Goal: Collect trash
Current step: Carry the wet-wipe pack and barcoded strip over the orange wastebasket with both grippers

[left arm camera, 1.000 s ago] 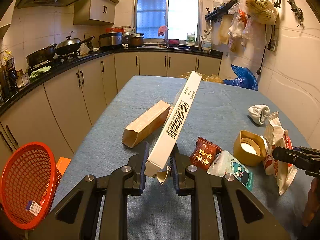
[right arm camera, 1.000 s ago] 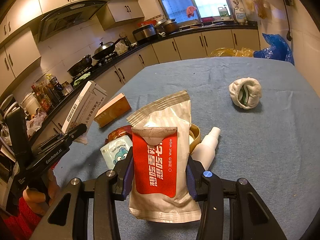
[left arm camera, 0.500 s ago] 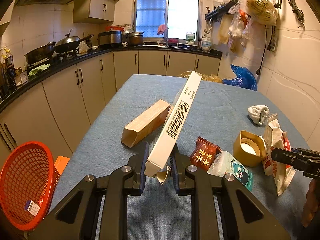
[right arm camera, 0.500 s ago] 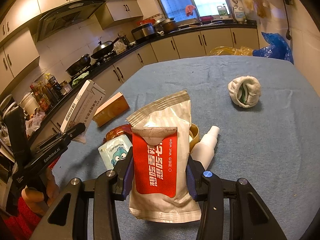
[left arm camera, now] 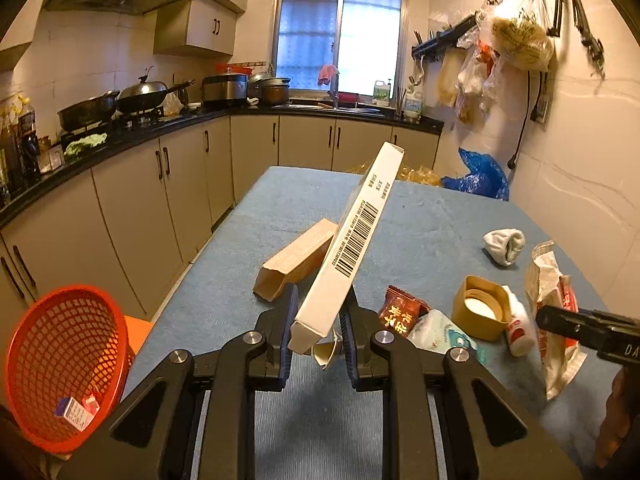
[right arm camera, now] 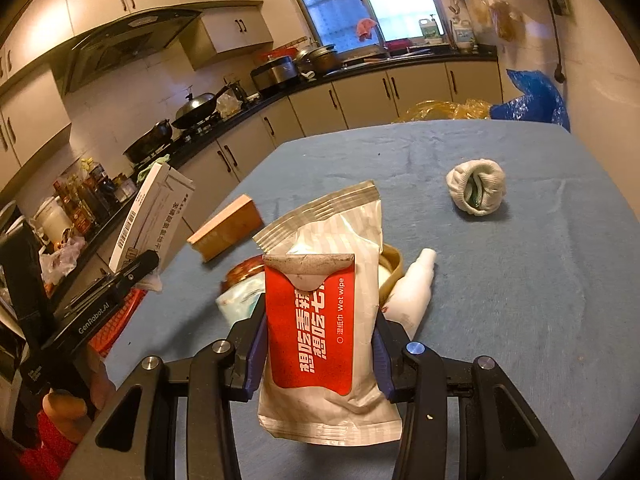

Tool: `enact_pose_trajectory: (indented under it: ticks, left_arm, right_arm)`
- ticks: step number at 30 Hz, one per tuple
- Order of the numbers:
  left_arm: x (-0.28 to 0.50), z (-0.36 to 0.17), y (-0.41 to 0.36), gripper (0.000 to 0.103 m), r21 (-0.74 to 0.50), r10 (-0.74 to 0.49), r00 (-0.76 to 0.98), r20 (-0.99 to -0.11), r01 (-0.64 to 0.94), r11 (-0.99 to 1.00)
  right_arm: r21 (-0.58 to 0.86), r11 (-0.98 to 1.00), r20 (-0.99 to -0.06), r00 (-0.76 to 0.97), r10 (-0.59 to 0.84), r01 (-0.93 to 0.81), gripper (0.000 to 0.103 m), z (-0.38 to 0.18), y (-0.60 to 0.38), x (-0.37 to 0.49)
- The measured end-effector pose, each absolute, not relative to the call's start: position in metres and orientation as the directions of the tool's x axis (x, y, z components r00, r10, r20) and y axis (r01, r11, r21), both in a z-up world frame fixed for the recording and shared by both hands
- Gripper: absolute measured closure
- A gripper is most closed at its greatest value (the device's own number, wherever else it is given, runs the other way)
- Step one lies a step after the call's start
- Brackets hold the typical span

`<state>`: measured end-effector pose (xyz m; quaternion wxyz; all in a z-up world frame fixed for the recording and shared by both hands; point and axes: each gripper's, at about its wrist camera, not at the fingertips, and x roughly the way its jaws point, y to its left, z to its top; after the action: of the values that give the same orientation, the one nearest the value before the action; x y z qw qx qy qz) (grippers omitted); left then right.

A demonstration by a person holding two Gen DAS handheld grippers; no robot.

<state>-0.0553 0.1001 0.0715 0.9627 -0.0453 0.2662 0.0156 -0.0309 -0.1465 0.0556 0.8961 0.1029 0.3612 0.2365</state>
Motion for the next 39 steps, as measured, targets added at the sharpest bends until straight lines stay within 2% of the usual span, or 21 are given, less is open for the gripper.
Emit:
enact_pose_trajectory:
  ticks: [14,22,39]
  left_arm:
    - [-0.112,0.086,0.144,0.083,-0.118,0.042,0.858,-0.512,-0.118,0.986]
    - [-0.139,0.092,0.185,0.082,-0.114,0.123,0.859,-0.497,-0.205,0.972]
    - [-0.176,0.082,0.266,0.082,-0.133,0.255,0.804,-0.537,-0.379,0.916]
  right_arm:
    - [0.405,0.795,-0.601,0.524,0.604,-0.452,0.055,0.075,-0.082,-0.045]
    - [0.388,0.739,-0.605,0.453,0.655,-0.550,0.055,0.087,-0.020,-0.052]
    - [0.374,0.650,-0.621,0.342,0.705,-0.661,0.055,0.100,0.097,-0.054]
